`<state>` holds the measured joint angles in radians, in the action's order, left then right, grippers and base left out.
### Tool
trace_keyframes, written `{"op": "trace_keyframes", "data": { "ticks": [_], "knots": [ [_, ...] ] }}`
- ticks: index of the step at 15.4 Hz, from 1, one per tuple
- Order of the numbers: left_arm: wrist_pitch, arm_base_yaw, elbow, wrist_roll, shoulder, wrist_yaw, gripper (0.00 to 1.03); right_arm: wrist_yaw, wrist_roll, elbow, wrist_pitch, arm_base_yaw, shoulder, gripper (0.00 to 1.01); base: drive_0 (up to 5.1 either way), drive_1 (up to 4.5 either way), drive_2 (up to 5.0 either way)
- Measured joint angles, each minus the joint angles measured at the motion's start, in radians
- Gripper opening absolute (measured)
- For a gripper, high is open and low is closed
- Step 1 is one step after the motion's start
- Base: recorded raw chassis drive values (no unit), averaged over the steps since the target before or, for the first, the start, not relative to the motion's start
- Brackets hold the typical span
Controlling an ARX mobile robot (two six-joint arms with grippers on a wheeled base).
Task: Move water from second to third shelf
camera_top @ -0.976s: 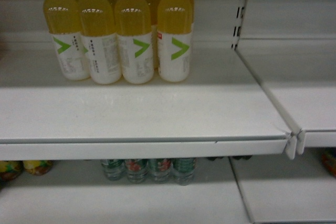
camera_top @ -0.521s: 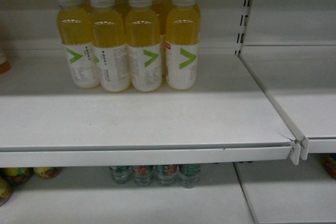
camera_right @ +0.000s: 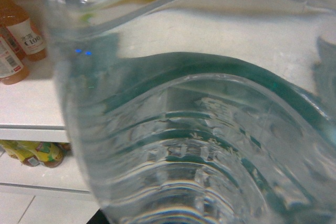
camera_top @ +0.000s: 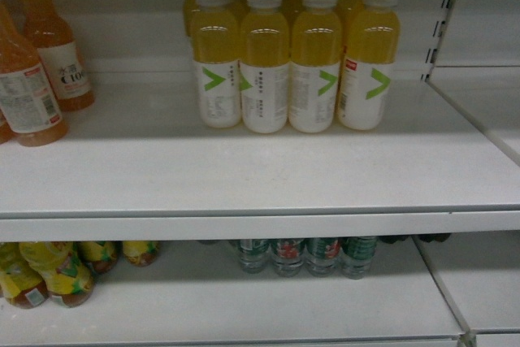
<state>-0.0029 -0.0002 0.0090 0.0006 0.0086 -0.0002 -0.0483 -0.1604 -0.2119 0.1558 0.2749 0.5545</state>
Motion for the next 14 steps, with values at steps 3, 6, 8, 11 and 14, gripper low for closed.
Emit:
{"op": "trace_keyframes", "data": {
  "ticks": [3, 6, 8, 11, 14],
  "knots": [
    [0.0, 0.0, 0.0, 0.0, 0.0, 0.0, 0.98, 0.002, 0.0, 0.0, -0.001, 0.0, 0.0, 0.39, 0.0, 0.0, 0.0],
    [0.001, 0.0, 0.0, 0.0, 0.0, 0.0, 0.98, 0.001, 0.0, 0.0, 0.002, 0.0, 0.0, 0.39, 0.0, 0.0, 0.0],
    [0.0, 0.0, 0.0, 0.0, 0.0, 0.0, 0.98, 0.002, 0.0, 0.0, 0.001, 0.0, 0.0, 0.39, 0.0, 0.0, 0.0],
    [0.001, 0.0, 0.0, 0.0, 0.0, 0.0, 0.98, 0.003, 0.0, 0.0, 0.001, 0.0, 0.0, 0.39, -5.0, 2.41, 2.4],
    [0.0, 0.0, 0.0, 0.0, 0.0, -0.001, 0.98, 0.003, 0.0, 0.0, 0.0, 0.0, 0.0, 0.39, -5.0, 2.41, 2.4]
  ]
}}
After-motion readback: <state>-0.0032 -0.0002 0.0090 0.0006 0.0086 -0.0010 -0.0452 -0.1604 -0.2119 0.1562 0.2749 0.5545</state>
